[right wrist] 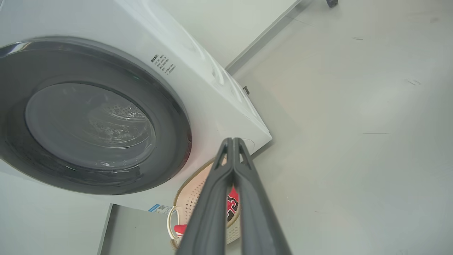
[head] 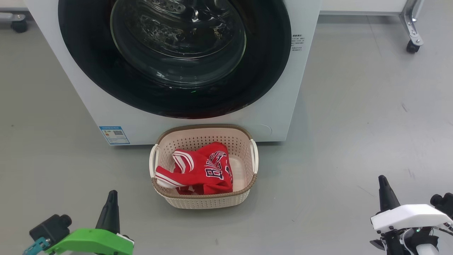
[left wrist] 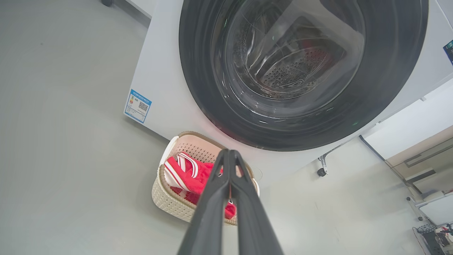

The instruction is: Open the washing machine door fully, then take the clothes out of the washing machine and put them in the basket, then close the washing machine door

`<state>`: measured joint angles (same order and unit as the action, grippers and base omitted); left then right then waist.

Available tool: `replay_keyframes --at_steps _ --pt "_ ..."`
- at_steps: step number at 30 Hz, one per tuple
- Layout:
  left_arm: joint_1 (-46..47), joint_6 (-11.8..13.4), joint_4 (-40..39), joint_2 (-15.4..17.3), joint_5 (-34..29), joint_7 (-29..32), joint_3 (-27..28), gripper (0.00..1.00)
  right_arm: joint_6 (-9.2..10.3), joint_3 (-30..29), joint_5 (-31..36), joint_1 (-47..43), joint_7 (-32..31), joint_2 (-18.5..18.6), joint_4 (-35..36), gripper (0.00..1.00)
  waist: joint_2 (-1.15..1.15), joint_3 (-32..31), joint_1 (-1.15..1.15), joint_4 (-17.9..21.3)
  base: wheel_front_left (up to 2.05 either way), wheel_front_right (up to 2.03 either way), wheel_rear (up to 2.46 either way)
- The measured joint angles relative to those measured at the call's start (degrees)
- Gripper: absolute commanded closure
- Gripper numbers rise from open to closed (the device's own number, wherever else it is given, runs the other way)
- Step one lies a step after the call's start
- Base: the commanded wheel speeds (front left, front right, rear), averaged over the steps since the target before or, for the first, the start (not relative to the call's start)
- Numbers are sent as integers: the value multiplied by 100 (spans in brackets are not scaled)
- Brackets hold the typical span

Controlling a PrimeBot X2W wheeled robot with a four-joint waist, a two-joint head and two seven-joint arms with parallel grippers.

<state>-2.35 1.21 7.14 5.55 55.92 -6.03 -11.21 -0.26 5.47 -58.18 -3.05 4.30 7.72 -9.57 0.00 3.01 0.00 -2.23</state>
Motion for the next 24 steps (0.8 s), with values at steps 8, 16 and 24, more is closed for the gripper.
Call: replay_keyframes --at_steps 8,16,24 --pt "53 -99 102 13 586 102 136 100 -88 -140 -538 77 -107 -42 -70 100 0 -40 0 33 0 0 0" --pt "108 -163 189 25 1163 231 265 100 -172 -270 -1063 170 -225 -73 -151 100 0 -81 0 65 0 0 0" --pt "160 -310 298 34 1783 321 403 100 -270 -399 -1601 247 -334 -125 -233 100 0 -122 0 98 0 0 0"
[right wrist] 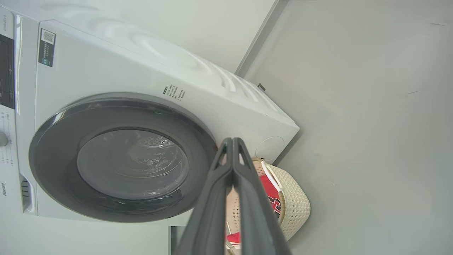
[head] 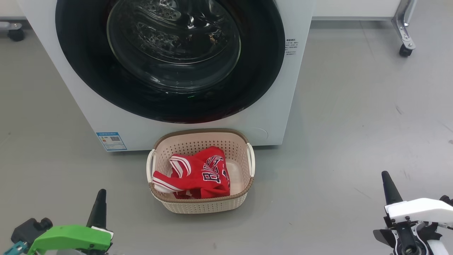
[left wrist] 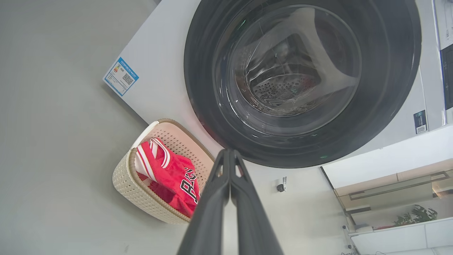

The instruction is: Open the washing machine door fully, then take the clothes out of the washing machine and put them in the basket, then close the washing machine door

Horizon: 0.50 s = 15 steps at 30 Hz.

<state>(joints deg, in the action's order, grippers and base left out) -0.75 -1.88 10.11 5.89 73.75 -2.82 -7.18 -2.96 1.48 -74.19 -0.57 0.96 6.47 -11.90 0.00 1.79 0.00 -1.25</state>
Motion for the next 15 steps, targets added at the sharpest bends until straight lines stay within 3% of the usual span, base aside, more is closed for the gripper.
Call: replay_keyframes --at_steps 15 --pt "144 -245 207 2 1156 224 280 100 -172 -274 -1057 166 -220 -89 -162 100 0 -82 0 65 0 0 0"
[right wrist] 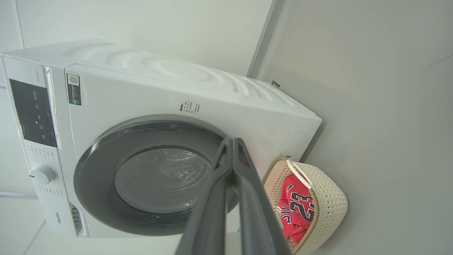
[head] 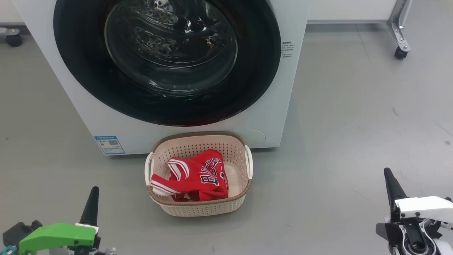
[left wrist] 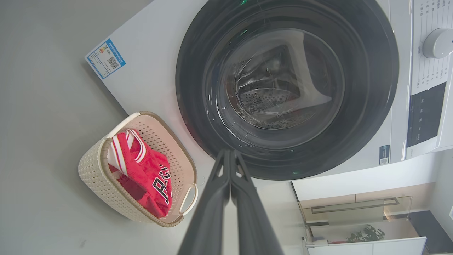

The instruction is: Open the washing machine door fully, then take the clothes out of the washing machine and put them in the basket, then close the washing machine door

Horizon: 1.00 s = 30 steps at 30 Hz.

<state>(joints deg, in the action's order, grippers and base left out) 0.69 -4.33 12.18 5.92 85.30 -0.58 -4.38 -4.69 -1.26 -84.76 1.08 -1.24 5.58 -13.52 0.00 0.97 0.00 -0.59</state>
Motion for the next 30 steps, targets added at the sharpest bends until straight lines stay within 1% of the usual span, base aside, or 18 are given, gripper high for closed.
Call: replay_keyframes --at_steps 15,30 --pt "119 -204 181 3 1087 179 261 100 -178 -241 -979 152 -182 -70 -152 100 0 -76 0 61 0 0 0" --pt "165 -211 231 3 1099 205 274 100 -180 -254 -1012 196 -199 -81 -183 100 0 -78 0 61 0 0 0"
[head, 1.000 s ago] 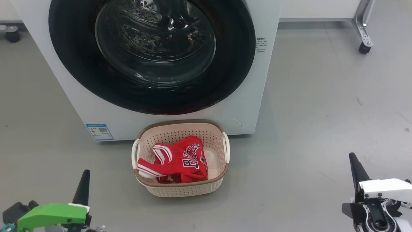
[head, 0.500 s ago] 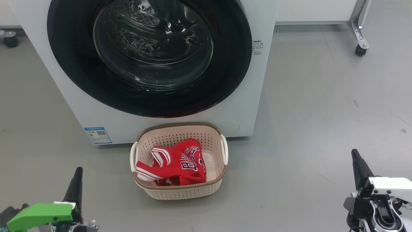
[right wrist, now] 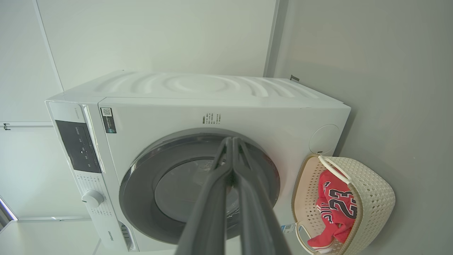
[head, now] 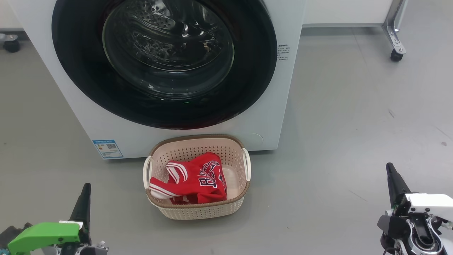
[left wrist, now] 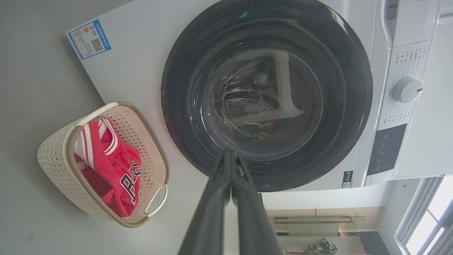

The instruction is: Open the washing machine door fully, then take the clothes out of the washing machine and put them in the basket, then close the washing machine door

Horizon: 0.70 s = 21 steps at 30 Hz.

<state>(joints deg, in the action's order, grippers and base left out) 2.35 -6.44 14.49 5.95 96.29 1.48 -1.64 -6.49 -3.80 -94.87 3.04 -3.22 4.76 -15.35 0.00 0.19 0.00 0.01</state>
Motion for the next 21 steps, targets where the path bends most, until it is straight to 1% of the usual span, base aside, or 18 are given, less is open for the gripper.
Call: replay_keyframes --at_steps 21 --pt "4 -40 52 0 0 4 12 100 -2 -13 0 4 0 -9 -31 100 0 -2 0 0 0 0 0"
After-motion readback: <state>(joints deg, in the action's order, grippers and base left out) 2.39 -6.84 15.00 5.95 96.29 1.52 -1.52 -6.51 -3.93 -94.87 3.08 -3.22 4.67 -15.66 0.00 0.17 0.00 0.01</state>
